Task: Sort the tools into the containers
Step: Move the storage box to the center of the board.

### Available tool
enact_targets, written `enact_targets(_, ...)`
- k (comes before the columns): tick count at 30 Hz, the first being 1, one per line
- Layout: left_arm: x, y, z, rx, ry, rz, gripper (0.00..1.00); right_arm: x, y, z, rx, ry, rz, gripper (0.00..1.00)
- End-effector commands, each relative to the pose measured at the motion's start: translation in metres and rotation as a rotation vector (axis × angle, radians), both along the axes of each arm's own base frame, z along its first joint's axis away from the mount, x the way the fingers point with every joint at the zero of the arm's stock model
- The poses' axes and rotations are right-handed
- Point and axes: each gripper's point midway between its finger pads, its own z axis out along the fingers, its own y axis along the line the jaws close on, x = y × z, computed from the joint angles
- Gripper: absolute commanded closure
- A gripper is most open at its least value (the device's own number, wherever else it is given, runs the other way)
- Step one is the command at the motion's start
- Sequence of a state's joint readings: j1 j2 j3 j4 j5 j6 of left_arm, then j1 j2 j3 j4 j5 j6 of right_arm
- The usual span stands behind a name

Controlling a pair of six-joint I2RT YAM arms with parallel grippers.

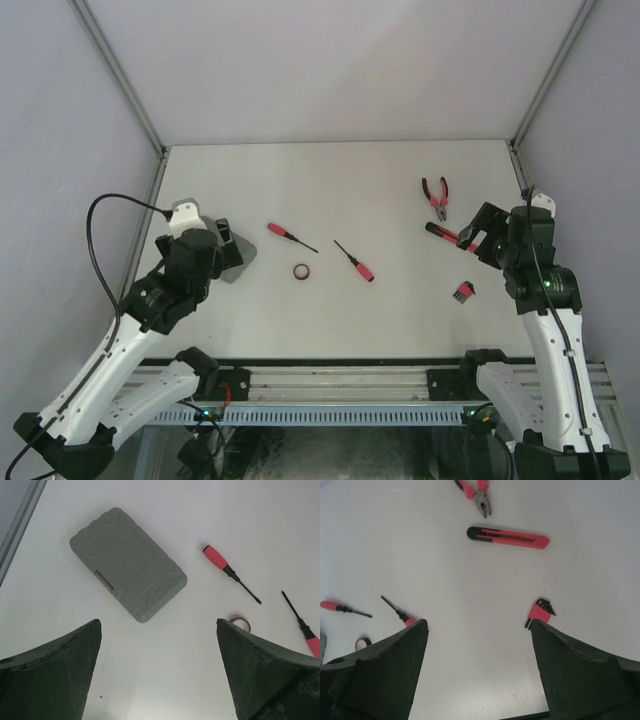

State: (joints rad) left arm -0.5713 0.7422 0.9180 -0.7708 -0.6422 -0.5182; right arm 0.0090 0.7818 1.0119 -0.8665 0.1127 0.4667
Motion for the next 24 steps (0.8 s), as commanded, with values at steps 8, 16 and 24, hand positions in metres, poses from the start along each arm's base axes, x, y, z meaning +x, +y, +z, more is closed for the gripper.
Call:
enact_targets(8,0.010,0.047,-0.068,-0.222,0.169,0.278,0.00,0.028,0.043,-0.030,0.031,0.095,0.188,0.00)
enact_targets(16,0.020,0.076,-0.088,-0.259,0.118,0.481,0.00,0.043,0.094,-0.042,0.026,0.108,0.351,0.00)
enact_targets(24,0.049,0.103,-0.095,-0.243,0.121,0.609,0.00,0.052,0.120,-0.056,0.002,0.127,0.437,0.00)
